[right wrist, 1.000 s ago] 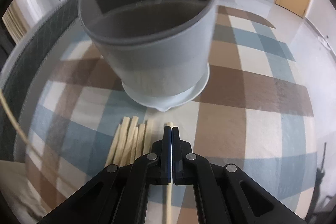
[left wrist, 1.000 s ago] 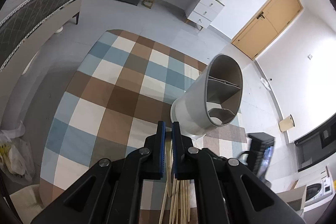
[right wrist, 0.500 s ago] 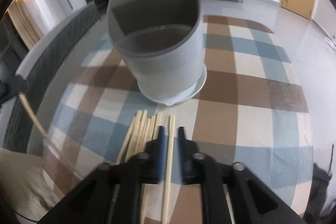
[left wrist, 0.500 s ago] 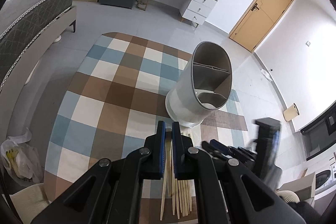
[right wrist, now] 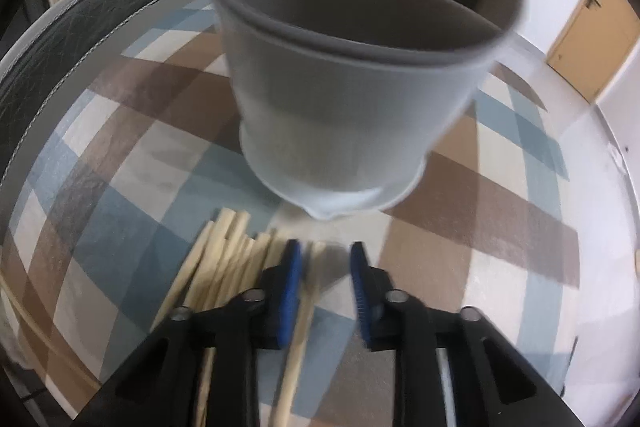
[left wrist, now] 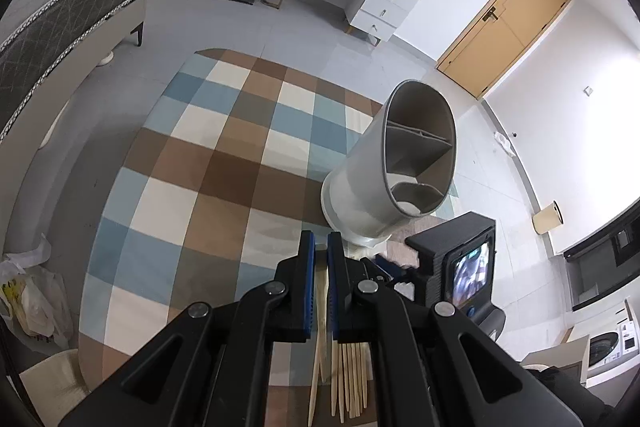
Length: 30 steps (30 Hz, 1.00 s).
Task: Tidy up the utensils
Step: 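Lower the right gripper to the chopsticks and close on one chopstick, then lift both chopsticks over the caddy and open both grippers to drop them in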
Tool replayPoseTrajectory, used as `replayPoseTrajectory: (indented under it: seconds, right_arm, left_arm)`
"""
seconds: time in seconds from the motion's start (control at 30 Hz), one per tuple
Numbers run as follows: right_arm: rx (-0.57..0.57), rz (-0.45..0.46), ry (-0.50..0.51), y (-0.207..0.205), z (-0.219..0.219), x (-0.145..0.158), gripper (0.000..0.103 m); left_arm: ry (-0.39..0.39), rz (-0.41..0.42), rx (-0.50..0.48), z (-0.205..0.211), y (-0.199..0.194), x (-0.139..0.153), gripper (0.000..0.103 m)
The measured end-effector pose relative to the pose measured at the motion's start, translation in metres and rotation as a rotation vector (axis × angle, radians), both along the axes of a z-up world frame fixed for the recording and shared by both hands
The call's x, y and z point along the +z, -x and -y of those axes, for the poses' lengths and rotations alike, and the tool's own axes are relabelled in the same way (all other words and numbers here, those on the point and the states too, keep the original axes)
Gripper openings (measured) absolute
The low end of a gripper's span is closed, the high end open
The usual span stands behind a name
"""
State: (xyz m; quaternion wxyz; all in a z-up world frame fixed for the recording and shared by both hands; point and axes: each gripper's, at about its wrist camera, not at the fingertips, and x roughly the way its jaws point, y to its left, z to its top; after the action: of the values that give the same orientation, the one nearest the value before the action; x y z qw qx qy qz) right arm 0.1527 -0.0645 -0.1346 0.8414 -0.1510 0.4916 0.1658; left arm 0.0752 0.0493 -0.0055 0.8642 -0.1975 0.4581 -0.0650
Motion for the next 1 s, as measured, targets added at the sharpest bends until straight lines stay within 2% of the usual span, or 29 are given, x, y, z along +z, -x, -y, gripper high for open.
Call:
replayPoseTrajectory:
  seconds: [0.1, 0.23, 0.33, 0.53, 0.67, 0.83, 1.0]
  right_arm:
    - [0.008, 0.012, -0.011, 0.002, -0.004, -0.001, 0.005]
    - [-0.044, 0.001, -0.138, 0.010, 0.015, 0.011, 0.005]
    - [-0.096, 0.037, -0.256, 0.024, 0.038, 0.037, 0.005]
    - [-0.148, 0.201, -0.433, 0.068, 0.075, 0.098, 0.005]
    - [-0.193, 0.275, -0.482, 0.097, 0.088, 0.118, 0.005]
    - [-0.205, 0.299, -0.503, 0.107, 0.096, 0.123, 0.005]
    - [-0.206, 0.342, -0.529, 0.119, 0.101, 0.138, 0.005]
  left_arm:
    - [-0.023, 0.020, -0.003, 0.002, 0.001, 0.001, 0.002]
    - [-0.043, 0.020, -0.010, 0.006, 0.004, 0.001, 0.002]
    - [-0.050, 0.013, -0.016, 0.011, 0.007, 0.005, 0.002]
    - [-0.112, 0.042, -0.062, 0.034, 0.024, 0.025, 0.002]
    - [-0.154, 0.061, -0.092, 0.049, 0.037, 0.039, 0.002]
    - [-0.202, 0.082, -0.122, 0.062, 0.048, 0.051, 0.002]
    - [-0.204, 0.103, -0.124, 0.062, 0.052, 0.066, 0.002]
